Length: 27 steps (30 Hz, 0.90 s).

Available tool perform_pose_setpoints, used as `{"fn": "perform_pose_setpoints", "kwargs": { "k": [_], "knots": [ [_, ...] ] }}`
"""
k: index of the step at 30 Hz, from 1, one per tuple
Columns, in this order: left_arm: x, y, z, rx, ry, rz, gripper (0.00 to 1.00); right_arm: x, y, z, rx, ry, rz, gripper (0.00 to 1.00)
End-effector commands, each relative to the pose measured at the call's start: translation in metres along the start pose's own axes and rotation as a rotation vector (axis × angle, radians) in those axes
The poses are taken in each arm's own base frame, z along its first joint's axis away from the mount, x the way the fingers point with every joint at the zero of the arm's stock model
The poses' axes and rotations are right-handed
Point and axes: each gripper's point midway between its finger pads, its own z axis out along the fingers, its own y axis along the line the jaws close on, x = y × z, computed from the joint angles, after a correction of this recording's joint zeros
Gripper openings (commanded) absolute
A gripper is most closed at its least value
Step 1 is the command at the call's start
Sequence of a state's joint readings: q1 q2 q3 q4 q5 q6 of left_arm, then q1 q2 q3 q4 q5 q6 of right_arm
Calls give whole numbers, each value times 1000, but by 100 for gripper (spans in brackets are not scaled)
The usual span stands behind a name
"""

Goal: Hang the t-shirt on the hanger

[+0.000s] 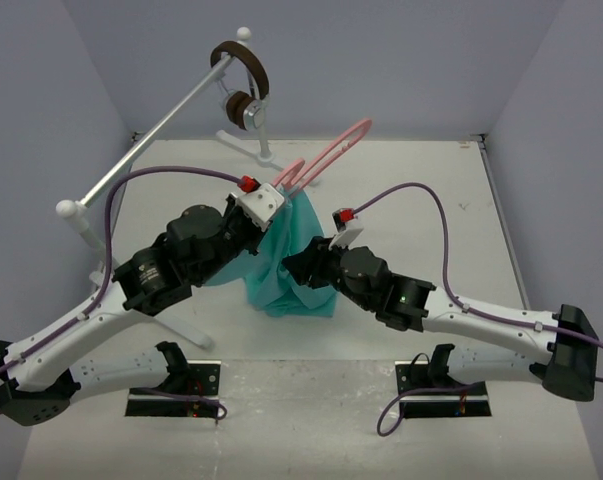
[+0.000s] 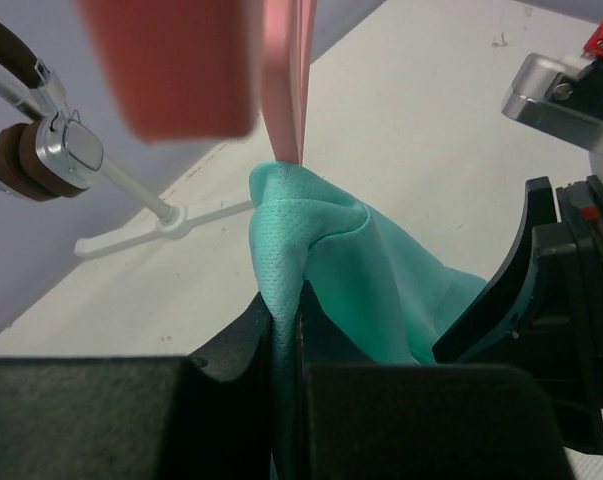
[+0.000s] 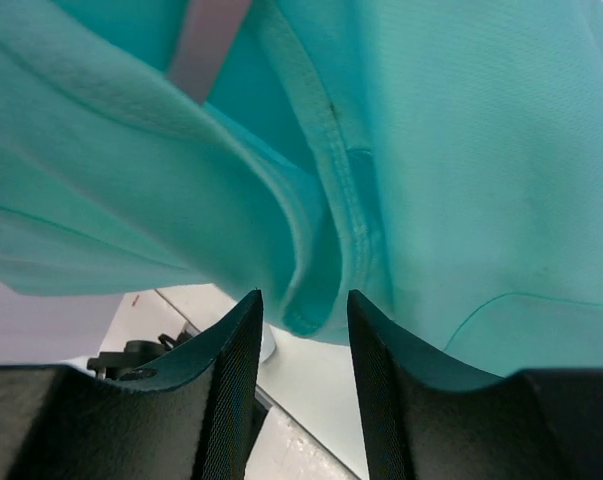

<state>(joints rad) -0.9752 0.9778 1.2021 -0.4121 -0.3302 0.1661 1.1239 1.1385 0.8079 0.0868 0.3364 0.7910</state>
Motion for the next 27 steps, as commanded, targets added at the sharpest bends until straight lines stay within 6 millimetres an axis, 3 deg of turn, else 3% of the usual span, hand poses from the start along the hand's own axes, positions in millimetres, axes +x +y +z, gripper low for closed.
{"fn": "perform_pose_setpoints", "kwargs": {
  "k": [1, 7, 15, 20, 27],
  "knots": [
    [-20, 9, 3, -45, -80, -51, 0, -33, 12, -11, 30, -117, 4, 41],
    [-22, 9, 2, -37, -92, -59, 0, -24, 4, -1, 82, -92, -18, 32],
    [-22, 14, -2, -54, -93, -64, 0, -16, 0, -9, 49, -81, 3, 30],
    [-23, 12, -1, -43, -100, -72, 0, -13, 7, 0, 46, -55, -13, 31],
    [-24, 11, -3, -33, -105, -77, 0, 5, -6, 22, 121, -18, -41, 31]
  ]
}}
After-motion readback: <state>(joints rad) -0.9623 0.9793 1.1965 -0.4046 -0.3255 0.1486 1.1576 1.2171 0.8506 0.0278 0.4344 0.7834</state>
